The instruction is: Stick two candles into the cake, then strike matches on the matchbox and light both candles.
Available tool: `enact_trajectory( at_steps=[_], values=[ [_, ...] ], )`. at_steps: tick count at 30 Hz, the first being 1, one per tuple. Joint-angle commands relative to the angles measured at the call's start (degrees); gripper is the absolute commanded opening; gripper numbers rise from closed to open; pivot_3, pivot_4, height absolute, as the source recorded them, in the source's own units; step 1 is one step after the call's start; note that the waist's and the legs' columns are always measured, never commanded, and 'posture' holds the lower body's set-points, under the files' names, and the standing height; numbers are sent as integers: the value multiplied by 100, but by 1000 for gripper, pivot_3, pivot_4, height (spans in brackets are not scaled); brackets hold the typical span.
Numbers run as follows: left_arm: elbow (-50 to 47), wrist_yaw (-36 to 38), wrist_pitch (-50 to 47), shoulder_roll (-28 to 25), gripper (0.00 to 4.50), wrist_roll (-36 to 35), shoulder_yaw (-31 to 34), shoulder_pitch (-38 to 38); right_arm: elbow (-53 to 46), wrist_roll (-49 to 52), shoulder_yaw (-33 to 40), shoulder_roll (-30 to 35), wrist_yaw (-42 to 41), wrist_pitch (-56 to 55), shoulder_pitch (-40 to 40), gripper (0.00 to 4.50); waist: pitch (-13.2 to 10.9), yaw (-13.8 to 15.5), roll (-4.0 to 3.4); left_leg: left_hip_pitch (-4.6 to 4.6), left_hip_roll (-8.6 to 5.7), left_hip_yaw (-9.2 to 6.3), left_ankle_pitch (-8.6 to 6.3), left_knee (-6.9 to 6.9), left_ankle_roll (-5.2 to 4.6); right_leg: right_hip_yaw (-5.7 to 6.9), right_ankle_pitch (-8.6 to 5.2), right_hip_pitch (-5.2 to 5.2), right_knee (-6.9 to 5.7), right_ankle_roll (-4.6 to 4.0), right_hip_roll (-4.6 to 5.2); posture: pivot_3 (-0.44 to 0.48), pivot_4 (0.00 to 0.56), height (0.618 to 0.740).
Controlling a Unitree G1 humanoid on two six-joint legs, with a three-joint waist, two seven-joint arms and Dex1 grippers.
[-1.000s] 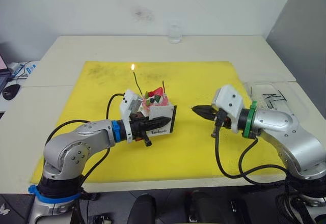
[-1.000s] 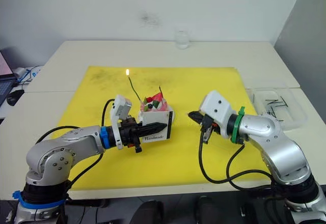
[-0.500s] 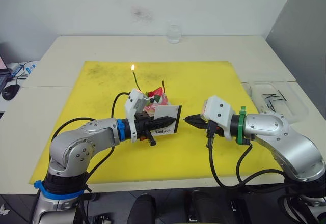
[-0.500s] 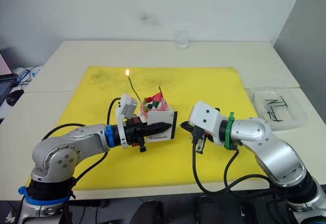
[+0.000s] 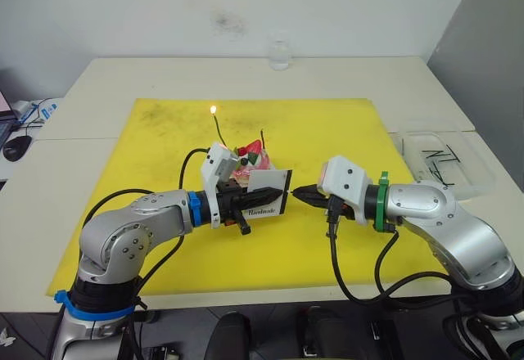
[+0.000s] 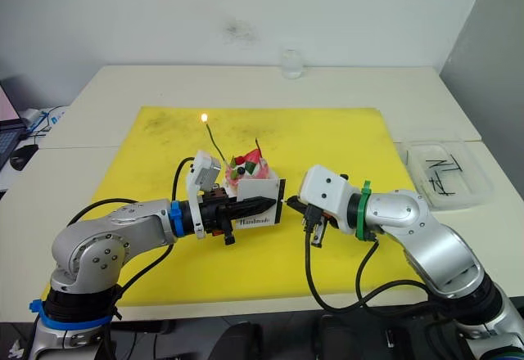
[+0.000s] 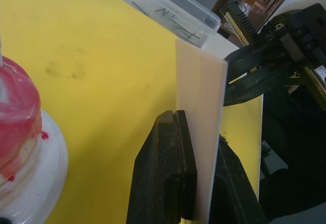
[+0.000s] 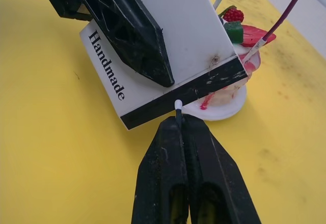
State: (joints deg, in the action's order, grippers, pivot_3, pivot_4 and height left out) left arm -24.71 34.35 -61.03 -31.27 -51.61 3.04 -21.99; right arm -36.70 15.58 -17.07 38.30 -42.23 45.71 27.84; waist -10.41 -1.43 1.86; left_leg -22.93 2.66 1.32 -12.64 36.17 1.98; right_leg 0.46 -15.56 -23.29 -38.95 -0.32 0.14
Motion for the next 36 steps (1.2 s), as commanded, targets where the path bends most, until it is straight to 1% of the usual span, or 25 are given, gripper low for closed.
enact_trajectory(
  at_steps=[1,7,9,13,16,19,23,26,30,36],
  values=[
    [-153,45,31,-1,0,-102,-9,-16,-27,-119,-32,-63,53,-155,141,24,0,-1,0,0,0,0,0,0,0,0,0,0,0,0,0,0,150,740],
    [-175,80,10,9,0,-164,-11,-33,104,-255,-126,-154,64,-249,191,24,0,-2,0,0,0,-1,0,0,0,0,0,0,0,0,0,0,150,740],
    [-215,117,-35,-18,0,-222,-9,-16,234,-411,-60,-300,302,-362,236,24,0,-3,0,0,0,-1,0,0,0,0,0,0,0,0,0,0,150,740],
    [-350,185,-93,-199,0,-223,19,180,357,-567,543,-622,839,-513,408,24,0,-8,0,1,2,-1,0,0,0,0,0,-1,-1,0,0,0,150,740],
    [-339,246,-56,-428,0,-145,165,376,123,-443,1206,-464,947,-262,433,24,-1,-6,0,-2,3,0,0,-2,1,-2,0,-2,-1,0,1,0,150,740],
    [-317,272,-1,-539,0,-144,200,443,-129,-308,1386,-309,863,-84,267,24,-1,10,0,-4,4,-2,0,-3,1,-2,-1,-2,4,1,4,0,150,740],
    [-271,300,30,-574,0,-151,192,412,-361,-170,1257,-340,870,162,144,24,-1,4,0,-2,4,1,0,-3,1,-3,-1,-1,3,1,7,0,150,740],
    [-249,335,46,-595,0,-128,197,424,-309,-182,1115,-424,918,156,280,24,-1,-13,0,1,3,0,0,-3,1,-4,-1,-1,0,1,6,0,150,740],
    [-218,418,103,-679,0,-47,187,499,22,-341,743,-603,943,-32,652,24,-1,-24,0,2,2,-1,0,-3,0,-1,0,-2,-1,0,4,0,150,740],
    [-204,472,205,-718,0,50,156,557,844,-672,137,-1089,1029,-300,1340,24,-1,-22,0,0,5,-2,0,-6,0,1,-2,-5,-1,-3,0,0,150,740]
  ],
)
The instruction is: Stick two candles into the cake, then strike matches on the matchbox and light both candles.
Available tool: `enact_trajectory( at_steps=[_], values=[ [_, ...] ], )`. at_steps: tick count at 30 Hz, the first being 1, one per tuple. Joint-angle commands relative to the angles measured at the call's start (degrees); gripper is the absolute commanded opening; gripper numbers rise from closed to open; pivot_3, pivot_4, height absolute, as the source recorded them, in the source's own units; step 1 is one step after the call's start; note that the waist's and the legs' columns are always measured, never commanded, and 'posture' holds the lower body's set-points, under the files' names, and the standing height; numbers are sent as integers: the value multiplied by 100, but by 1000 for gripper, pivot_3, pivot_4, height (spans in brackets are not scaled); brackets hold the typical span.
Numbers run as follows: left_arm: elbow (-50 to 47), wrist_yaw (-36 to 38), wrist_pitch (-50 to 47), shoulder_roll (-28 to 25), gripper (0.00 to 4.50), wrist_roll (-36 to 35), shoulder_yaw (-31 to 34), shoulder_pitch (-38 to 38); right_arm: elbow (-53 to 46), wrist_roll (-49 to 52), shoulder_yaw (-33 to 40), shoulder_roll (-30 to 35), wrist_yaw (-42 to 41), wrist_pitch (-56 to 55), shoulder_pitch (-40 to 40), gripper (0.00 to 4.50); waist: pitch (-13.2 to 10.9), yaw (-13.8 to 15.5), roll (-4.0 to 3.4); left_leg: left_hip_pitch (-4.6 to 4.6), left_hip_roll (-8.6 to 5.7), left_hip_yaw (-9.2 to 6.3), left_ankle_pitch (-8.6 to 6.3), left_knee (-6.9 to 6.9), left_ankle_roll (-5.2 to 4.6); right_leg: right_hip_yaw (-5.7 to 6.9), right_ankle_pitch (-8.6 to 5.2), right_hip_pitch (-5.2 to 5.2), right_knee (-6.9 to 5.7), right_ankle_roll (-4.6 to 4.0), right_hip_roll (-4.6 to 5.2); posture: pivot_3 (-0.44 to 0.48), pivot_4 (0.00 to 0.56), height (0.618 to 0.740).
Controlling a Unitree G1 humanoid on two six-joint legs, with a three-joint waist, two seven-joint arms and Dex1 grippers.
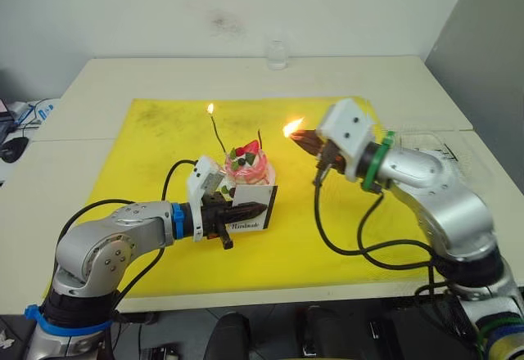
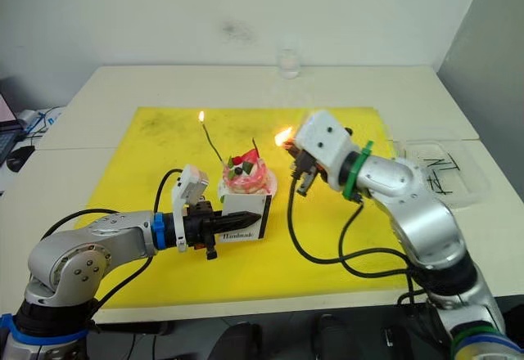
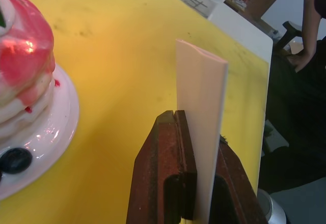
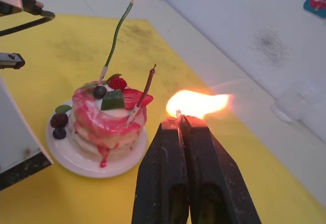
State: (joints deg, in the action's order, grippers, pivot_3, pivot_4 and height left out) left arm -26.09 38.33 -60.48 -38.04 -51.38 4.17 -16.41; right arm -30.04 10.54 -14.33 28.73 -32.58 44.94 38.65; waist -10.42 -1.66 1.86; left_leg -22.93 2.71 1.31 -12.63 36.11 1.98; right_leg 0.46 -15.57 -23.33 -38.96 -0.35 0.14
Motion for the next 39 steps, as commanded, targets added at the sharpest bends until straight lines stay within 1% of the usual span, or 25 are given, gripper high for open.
enact_trajectory(
  at_steps=[1,6,16,23,39],
  values=[
    [-78,72,159,-40,0,34,43,16,314,-236,-234,-222,79,-300,341,24,0,1,0,-1,-1,0,0,0,0,-1,0,0,1,0,0,0,150,740],
    [-166,38,201,-58,0,42,70,130,749,-436,-484,-555,58,-527,597,24,0,1,0,-2,1,0,0,0,0,-6,0,0,3,0,3,0,150,740],
    [-215,-22,232,-36,0,51,74,188,1232,-703,-639,-749,-32,-893,635,24,0,2,0,-2,2,-1,0,1,0,-3,0,-1,0,0,6,0,150,740],
    [-203,-24,248,-23,0,55,69,174,1328,-791,-591,-780,-40,-1000,594,24,0,2,0,-2,2,-1,0,0,0,-3,0,-2,1,0,6,0,150,740],
    [-200,-20,265,-1,0,80,62,186,1251,-742,-567,-761,-163,-878,564,24,0,2,0,-2,2,-10,0,0,0,-3,0,-2,1,0,6,0,150,740]
  ],
)
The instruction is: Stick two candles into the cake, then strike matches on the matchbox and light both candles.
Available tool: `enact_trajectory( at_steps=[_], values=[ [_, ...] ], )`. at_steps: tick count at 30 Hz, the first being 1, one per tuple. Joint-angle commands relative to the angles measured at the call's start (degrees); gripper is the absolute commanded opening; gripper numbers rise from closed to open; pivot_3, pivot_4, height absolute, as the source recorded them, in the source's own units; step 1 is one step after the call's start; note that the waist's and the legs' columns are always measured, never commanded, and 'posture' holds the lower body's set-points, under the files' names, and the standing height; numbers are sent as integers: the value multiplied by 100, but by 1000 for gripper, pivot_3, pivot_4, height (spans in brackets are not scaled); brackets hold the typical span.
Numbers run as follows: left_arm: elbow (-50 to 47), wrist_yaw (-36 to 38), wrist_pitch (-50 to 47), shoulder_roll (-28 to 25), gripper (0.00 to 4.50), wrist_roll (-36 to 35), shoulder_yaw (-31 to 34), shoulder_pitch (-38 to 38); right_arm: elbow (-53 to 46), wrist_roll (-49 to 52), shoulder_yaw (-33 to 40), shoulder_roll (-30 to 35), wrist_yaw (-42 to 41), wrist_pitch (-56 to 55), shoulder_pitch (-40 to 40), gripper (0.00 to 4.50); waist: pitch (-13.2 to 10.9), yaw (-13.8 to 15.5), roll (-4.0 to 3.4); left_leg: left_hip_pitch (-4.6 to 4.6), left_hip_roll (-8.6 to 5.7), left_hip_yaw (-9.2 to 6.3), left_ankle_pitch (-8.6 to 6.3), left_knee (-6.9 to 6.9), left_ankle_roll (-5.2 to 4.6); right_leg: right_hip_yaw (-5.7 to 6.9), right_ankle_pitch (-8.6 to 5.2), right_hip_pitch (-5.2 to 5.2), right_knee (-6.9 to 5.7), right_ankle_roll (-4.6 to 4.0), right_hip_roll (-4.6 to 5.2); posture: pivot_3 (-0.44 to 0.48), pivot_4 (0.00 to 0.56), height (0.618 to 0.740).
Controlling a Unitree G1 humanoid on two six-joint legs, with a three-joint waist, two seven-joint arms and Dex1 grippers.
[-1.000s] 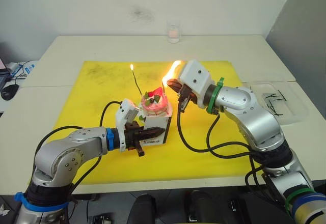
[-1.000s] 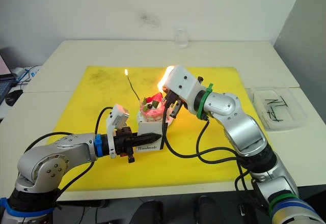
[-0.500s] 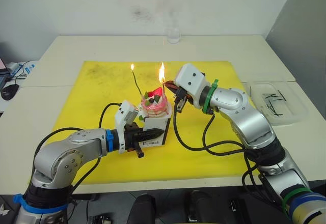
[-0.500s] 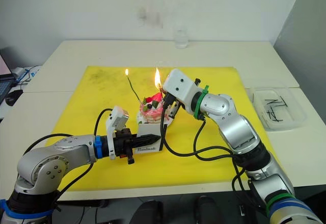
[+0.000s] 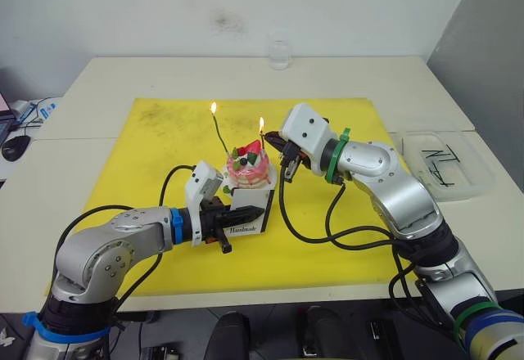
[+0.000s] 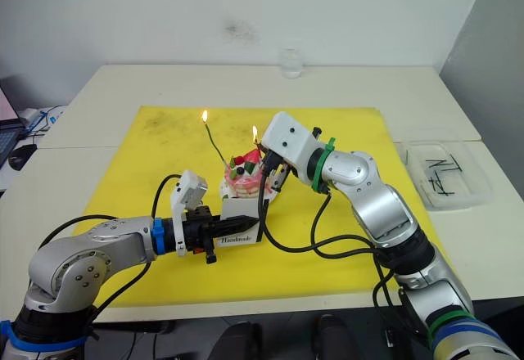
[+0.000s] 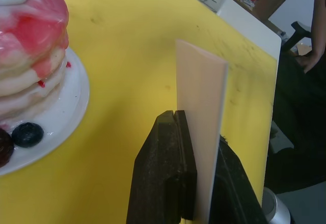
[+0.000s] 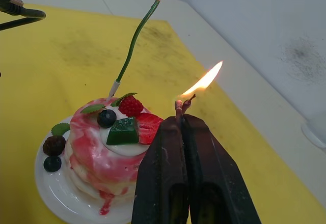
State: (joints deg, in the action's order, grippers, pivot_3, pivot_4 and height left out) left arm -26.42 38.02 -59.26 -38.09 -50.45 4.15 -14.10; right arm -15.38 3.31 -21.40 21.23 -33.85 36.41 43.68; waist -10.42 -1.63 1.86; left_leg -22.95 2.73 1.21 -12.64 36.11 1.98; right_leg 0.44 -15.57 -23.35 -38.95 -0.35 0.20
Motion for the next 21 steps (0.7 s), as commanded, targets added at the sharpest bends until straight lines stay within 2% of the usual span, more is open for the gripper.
enact_trajectory(
  at_steps=[1,21],
  values=[
    [-168,14,146,2,0,-11,65,-41,-224,-19,140,-10,-36,-18,58,24,0,0,0,0,0,-2,0,0,0,0,0,0,0,0,0,0,150,740],
    [-151,58,206,-24,0,24,10,-37,-300,41,206,2,-43,117,33,24,0,0,0,-1,-1,-25,0,0,0,3,0,0,0,0,0,0,150,740]
  ],
)
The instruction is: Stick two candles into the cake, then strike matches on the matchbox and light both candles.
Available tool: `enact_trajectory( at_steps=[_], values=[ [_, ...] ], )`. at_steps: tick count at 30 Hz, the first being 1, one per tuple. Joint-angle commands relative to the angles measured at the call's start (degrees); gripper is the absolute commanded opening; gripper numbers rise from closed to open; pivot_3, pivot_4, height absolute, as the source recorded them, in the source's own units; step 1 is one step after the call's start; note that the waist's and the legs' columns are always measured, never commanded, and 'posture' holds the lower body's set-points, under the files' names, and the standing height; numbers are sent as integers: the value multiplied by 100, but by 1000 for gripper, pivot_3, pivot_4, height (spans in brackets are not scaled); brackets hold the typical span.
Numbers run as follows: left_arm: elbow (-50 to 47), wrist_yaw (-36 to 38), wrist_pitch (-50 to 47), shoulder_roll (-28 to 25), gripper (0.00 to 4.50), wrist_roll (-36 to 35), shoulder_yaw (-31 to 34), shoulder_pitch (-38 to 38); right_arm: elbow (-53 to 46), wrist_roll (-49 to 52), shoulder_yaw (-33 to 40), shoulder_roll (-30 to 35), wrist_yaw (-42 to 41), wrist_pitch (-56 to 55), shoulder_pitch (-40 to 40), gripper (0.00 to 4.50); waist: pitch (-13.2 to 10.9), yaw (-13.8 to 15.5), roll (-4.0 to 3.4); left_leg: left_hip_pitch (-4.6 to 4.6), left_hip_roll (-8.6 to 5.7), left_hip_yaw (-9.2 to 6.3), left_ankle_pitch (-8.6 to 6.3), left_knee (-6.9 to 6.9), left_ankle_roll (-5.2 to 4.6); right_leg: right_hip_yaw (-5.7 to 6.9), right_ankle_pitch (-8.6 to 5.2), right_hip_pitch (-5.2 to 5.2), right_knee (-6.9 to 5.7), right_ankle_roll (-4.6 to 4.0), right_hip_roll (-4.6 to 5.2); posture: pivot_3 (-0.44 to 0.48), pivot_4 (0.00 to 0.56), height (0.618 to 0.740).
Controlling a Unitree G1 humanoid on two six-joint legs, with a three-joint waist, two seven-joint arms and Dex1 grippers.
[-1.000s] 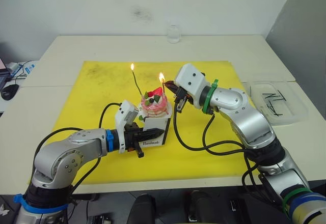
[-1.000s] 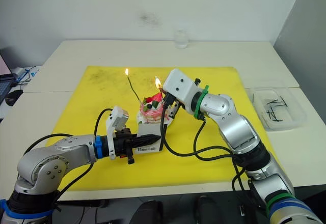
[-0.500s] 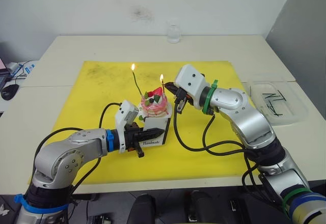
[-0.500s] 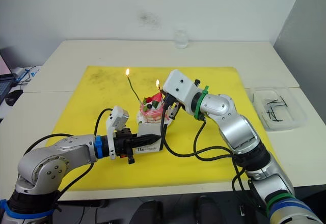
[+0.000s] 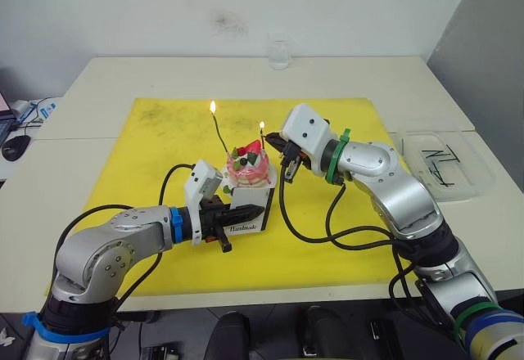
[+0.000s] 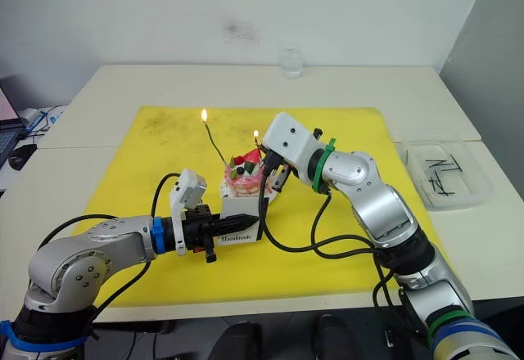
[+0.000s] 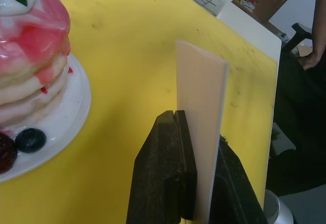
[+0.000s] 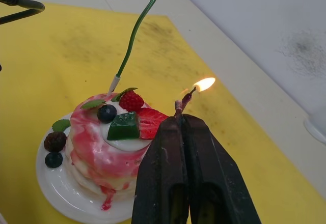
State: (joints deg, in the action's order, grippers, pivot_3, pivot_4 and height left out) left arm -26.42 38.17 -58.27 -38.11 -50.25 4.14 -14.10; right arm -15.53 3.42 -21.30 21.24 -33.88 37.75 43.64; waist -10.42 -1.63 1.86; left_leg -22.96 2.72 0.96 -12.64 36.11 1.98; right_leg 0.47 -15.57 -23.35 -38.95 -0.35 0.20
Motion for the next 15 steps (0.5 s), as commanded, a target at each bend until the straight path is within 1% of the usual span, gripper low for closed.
enact_trajectory(
  at_steps=[1,6,9,15],
  values=[
    [-152,46,109,-24,0,4,10,-35,-309,47,209,9,-52,0,32,24,0,0,0,0,0,0,0,0,0,0,0,0,0,0,0,0,150,740],
    [-140,44,117,-20,0,20,10,-38,-612,196,377,120,-178,148,-28,24,0,1,0,-1,0,-1,0,-1,0,0,0,0,1,0,0,0,150,740],
    [-148,33,121,-8,0,25,13,-32,-898,319,552,305,-295,216,-126,24,0,1,0,-1,0,-2,0,-1,0,1,0,0,1,0,0,0,150,740],
    [-161,-4,107,41,0,2,-3,-45,-1353,481,1395,1098,-381,477,-608,24,0,15,0,-3,0,-3,0,-1,0,3,0,0,3,1,1,0,150,740]
  ],
)
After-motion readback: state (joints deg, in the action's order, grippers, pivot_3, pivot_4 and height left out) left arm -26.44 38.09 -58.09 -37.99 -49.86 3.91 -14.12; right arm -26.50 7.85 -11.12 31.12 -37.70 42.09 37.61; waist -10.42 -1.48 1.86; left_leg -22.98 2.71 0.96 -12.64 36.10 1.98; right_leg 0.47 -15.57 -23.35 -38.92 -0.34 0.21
